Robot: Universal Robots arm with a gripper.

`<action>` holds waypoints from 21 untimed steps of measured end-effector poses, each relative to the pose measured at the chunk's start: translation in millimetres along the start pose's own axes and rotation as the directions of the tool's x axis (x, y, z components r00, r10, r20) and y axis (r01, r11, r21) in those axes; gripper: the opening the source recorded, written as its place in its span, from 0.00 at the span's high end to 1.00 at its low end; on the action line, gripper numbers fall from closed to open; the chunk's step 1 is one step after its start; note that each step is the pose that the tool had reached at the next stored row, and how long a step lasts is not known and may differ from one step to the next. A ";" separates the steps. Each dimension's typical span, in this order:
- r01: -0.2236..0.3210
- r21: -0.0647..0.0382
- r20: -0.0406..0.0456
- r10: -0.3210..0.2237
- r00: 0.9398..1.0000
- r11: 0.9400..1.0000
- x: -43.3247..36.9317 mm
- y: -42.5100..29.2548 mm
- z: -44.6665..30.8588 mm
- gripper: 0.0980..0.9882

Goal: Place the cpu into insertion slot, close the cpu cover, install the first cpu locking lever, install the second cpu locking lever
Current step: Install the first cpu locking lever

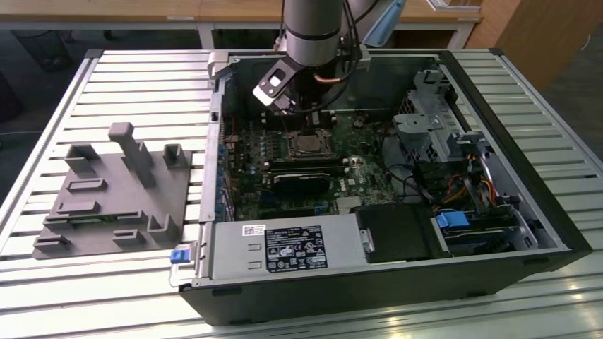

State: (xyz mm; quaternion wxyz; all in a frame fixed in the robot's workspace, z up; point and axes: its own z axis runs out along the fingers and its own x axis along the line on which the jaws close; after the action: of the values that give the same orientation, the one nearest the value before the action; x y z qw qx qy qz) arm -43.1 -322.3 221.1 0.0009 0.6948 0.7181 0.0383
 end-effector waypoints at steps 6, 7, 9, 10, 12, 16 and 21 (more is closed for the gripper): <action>0.000 0.000 0.000 0.000 1.000 1.000 0.2 0.2 -3.8 0.99; 0.000 0.000 0.000 0.000 1.000 1.000 0.3 0.3 -5.3 0.99; 0.000 0.000 0.000 0.000 1.000 1.000 0.5 0.5 -9.2 0.99; 0.000 0.000 0.000 0.000 1.000 1.000 0.6 0.6 -11.3 0.99; 0.000 0.000 0.000 0.000 1.000 1.000 0.8 0.9 -15.7 0.99; 0.000 0.000 0.000 0.000 1.000 1.000 1.2 1.4 -24.3 0.99; 0.000 0.000 0.000 0.000 1.000 1.000 2.0 2.2 -38.6 0.99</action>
State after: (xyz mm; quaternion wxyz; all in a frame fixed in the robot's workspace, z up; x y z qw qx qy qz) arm -43.1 -322.3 259.8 0.0009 0.6949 0.7181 0.0381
